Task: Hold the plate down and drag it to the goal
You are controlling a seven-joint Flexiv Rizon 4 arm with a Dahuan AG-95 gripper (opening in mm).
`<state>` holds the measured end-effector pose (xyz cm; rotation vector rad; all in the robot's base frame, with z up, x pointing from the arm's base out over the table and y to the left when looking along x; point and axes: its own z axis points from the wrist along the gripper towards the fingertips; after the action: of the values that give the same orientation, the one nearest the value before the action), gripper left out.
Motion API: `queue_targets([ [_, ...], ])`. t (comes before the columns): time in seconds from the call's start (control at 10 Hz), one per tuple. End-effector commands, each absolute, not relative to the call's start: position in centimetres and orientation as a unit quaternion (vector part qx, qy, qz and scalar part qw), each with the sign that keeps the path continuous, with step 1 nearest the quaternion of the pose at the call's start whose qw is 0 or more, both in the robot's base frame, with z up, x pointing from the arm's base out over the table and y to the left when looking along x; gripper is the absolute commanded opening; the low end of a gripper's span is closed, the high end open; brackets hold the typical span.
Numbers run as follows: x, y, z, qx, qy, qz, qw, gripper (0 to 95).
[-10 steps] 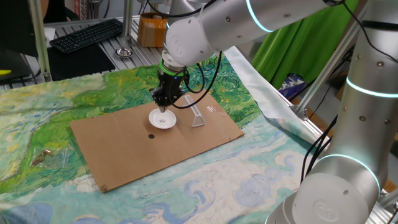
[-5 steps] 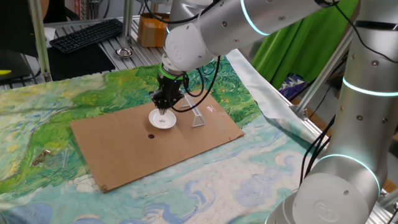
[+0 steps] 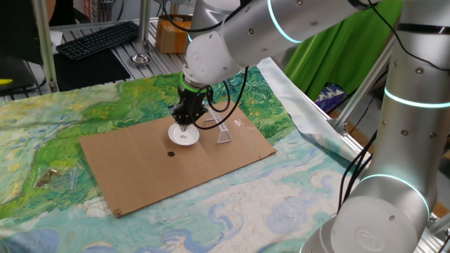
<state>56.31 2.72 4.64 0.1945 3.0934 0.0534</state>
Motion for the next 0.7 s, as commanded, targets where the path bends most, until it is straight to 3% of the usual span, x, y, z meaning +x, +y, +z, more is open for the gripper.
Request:
queue_targets([
  [0.1,56.34,2.75,4.6,0.065,0.998,0.017,0.016,0.0],
  [0.7,56.28,2.76,4.57,0.074,0.997,0.011,-0.001,0.0],
])
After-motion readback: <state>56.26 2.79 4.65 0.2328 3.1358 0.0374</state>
